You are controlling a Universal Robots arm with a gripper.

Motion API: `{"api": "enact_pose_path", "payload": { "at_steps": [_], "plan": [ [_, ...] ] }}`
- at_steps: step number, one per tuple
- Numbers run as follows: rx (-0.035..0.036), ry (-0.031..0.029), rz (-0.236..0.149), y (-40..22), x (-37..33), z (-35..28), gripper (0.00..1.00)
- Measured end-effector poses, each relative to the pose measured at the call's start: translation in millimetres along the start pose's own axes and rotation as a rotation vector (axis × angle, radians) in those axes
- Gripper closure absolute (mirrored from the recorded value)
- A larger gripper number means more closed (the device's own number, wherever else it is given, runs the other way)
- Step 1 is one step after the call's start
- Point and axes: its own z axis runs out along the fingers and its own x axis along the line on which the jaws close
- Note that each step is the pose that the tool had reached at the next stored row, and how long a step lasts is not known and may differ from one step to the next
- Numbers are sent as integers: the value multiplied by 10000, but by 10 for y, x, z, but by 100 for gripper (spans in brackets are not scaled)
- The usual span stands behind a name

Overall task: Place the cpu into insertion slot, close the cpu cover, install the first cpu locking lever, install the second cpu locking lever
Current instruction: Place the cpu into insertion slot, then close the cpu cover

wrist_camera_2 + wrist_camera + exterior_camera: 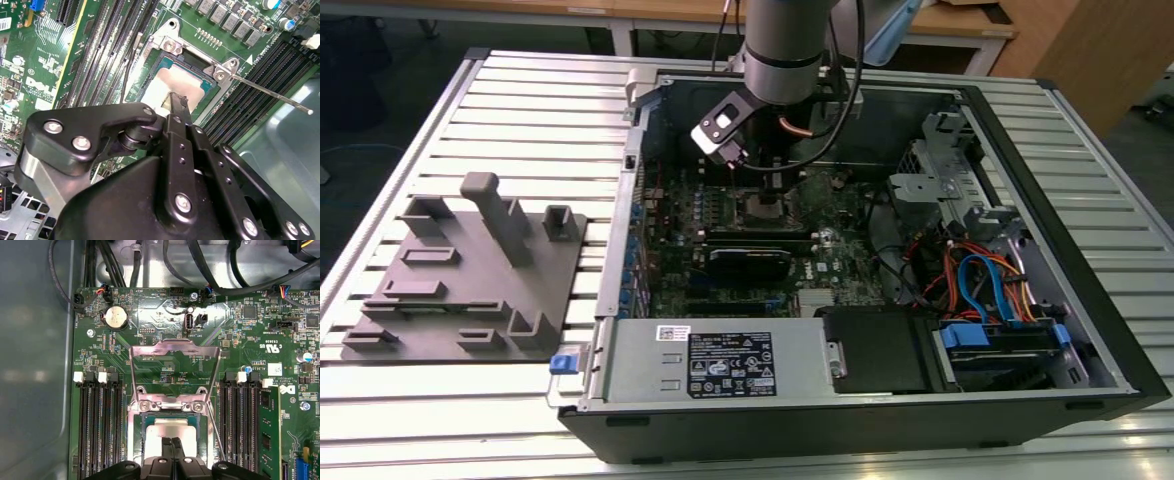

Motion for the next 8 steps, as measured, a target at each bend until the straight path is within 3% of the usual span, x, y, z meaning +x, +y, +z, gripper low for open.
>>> {"api": "enact_pose_path", "payload": {
  "at_steps": [8],
  "plan": [
    [4, 0, 0, 0, 0, -3, 90]
  ]
}}
